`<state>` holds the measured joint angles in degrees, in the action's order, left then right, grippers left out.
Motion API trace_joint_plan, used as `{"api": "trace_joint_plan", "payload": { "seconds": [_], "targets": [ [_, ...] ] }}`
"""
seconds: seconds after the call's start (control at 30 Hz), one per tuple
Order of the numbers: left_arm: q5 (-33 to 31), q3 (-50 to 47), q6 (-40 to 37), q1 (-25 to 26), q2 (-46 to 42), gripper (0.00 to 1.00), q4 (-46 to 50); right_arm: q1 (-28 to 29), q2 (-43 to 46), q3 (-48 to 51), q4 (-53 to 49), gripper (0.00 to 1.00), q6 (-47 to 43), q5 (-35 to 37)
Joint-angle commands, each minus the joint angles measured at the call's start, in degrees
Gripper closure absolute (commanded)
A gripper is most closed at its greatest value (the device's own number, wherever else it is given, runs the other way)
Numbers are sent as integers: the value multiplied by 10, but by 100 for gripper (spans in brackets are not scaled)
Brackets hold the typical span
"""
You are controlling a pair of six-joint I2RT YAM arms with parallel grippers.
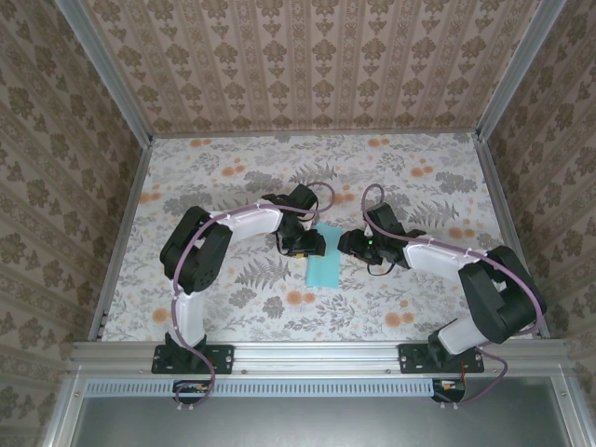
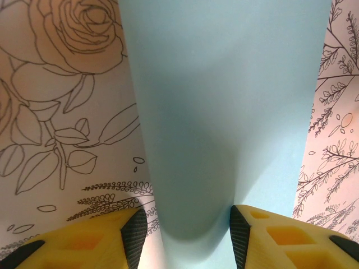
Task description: Fold a paper plane with a square sheet of paper (fold left side to right side)
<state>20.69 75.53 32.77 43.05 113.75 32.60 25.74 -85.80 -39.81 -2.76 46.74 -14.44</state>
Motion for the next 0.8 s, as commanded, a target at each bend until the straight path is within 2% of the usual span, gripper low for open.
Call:
{"api": "trace_joint_plan", "payload": {
  "seconds": [0.0, 0.77],
  "targets": [
    [-18, -20, 0, 10, 33, 51, 16, 5, -10, -16, 16, 49, 16, -15],
    [-17, -27, -2, 9, 29, 52, 11, 7, 3, -23, -22, 49, -2, 12]
  ]
}}
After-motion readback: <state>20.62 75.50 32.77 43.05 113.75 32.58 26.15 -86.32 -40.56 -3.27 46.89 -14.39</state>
